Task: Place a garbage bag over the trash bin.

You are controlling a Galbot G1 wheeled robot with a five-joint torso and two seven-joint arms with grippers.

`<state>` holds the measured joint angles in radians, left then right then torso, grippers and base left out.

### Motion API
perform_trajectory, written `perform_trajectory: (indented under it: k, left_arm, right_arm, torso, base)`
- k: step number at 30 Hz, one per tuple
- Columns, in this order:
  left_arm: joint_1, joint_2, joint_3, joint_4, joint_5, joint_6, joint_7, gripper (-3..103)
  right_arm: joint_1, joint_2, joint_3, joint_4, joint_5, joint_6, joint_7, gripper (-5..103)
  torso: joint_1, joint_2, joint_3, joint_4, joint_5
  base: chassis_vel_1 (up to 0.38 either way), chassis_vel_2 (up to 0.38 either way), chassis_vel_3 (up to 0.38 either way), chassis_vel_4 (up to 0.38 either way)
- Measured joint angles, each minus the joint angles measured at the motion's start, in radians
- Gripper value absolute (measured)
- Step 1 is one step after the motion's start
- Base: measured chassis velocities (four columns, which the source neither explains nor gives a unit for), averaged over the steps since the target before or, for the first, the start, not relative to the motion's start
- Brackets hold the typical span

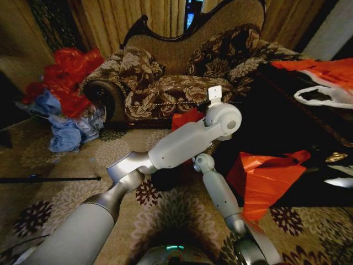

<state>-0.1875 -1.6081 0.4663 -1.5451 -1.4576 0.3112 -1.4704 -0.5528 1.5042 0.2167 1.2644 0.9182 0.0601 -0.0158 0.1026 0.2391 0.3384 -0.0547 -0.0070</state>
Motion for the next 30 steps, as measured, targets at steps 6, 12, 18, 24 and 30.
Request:
perform_trajectory:
  k: [6,12,18,24,30]
  left_arm:
    - [-0.054,0.000,-0.006,-0.043,-0.159,-0.025,-0.047,0]
    - [-0.067,0.000,0.000,-0.076,-0.209,-0.041,-0.048,0]
    - [-0.025,0.000,-0.008,-0.125,-0.214,-0.060,-0.047,0]
    - [0.047,0.074,-0.037,-0.190,-0.238,-0.085,-0.046,0]
    - [0.125,0.158,-0.080,-0.238,-0.252,-0.099,-0.045,0]
  right_arm:
    - [0.043,0.029,0.026,-0.024,-0.027,-0.011,-0.004,0]
    - [0.046,0.037,0.032,-0.041,-0.055,-0.010,-0.013,0]
    - [-0.002,0.009,-0.036,0.035,-0.062,-0.034,0.017,0]
    - [-0.088,-0.054,-0.146,0.130,-0.042,-0.103,0.047,0]
    - [-0.123,-0.112,-0.252,0.203,-0.032,-0.178,0.064,0]
  torso:
    - [0.000,0.000,0.000,0.0002,-0.0002]
    - [0.000,0.000,0.000,0.0002,0.0001]
    - [0.000,0.000,0.000,0.0003,-0.0003]
    - [0.000,0.000,0.000,0.0003,-0.0002]
    - [0.000,0.000,0.000,0.0001,-0.0004]
  base:
    - [0.000,0.000,0.000,0.000]
    - [0.000,0.000,0.000,0.000]
    - [0.000,0.000,0.000,0.000]
    - [0.000,0.000,0.000,0.000]
    - [0.000,0.000,0.000,0.000]
